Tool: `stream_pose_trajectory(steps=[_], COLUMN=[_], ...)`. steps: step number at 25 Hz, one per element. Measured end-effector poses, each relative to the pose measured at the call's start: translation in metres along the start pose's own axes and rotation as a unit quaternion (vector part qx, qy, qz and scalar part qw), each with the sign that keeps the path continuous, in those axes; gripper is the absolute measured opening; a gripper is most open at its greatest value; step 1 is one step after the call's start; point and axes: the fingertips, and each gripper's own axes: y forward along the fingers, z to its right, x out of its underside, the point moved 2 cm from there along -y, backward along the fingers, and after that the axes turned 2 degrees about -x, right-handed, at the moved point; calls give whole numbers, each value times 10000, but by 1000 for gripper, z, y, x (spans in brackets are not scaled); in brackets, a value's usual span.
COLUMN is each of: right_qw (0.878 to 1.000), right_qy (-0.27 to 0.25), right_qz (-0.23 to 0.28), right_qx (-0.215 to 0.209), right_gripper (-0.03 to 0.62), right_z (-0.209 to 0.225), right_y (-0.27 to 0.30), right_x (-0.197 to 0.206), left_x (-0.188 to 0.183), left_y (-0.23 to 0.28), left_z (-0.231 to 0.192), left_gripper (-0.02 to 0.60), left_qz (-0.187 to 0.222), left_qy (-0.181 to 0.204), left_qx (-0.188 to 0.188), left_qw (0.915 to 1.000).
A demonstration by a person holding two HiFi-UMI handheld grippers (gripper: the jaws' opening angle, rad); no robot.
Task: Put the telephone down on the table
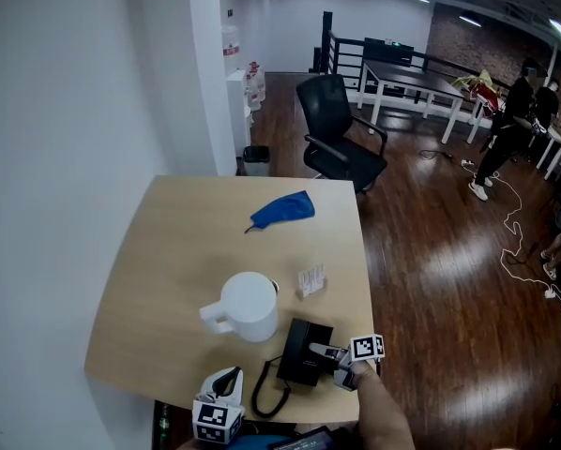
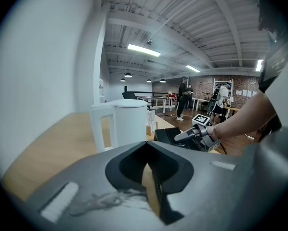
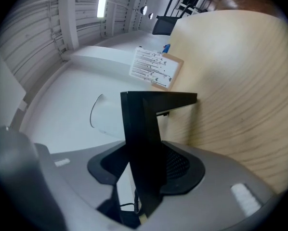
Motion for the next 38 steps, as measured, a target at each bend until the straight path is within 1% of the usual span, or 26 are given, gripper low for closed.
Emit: stream_pose_trajectory(steps=[4, 6, 7, 9, 11, 12, 13, 14, 16, 17, 19, 20, 22, 26, 28, 32, 35, 38], right_qw=[9994, 9980, 9970, 9943, 9889, 9839, 9761, 9645, 9343, 9197, 8936, 8819, 8620, 8253, 8157, 8134, 8053, 7955], right_qy=[195, 321, 340, 313, 227, 138, 2, -181, -649, -936, -1581, -1881, -2343, -2995, -3218, -3361, -3386, -3399], right_qz=[32, -17, -30, 26, 246, 459, 748, 1077, 1583, 1672, 1607, 1557, 1593, 1915, 2022, 2114, 2129, 2138], right_qx=[299, 546, 692, 1023, 1448, 1719, 2040, 2404, 3128, 3426, 3881, 4034, 4203, 4388, 4362, 4251, 4376, 4537], right_gripper=[211, 227, 242, 247, 240, 229, 204, 171, 11, -11, -11, -11, -11, -9, -8, -8, -7, -6], right_z=[6, 7, 9, 11, 12, 10, 6, 0, -21, -36, -68, -84, -112, -168, -193, -220, -233, -242], right_y=[-1, -7, -12, -25, -41, -51, -63, -77, -103, -111, -116, -114, -108, -101, -92, -76, -73, -74], right_x=[-1, 1, 2, 3, 5, 6, 5, 4, 5, 7, 14, 17, 21, 36, 49, 82, 112, 137], left_x=[0, -4, -6, -11, -14, -16, -16, -15, -16, -18, -25, -27, -33, -46, -54, -64, -59, -51], left_y=[1, 2, 2, 5, 7, 8, 9, 11, 10, 9, 7, 6, 5, -4, -11, -28, -45, -58], left_z=[2, 6, 9, 13, 16, 17, 19, 21, 26, 28, 33, 35, 40, 59, 66, 81, 86, 89], left_gripper=[12, 12, 12, 12, 12, 12, 12, 12, 12, 12, 12, 12, 12, 12, 12, 12, 12, 12], left_qz=[54, 77, 110, 174, 233, 252, 265, 274, 280, 291, 331, 363, 442, 624, 777, 1077, 1175, 1262], left_qy=[-47, -27, -10, 22, 49, 52, 39, 13, -40, -58, -70, -67, -42, 109, 258, 502, 568, 728], left_qx=[133, 209, 249, 347, 433, 481, 542, 613, 746, 798, 897, 951, 1086, 1415, 1569, 1928, 2177, 2363], left_qw=[9999, 9997, 9996, 9992, 9988, 9985, 9982, 9977, 9968, 9964, 9954, 9948, 9931, 9879, 9842, 9740, 9673, 9607])
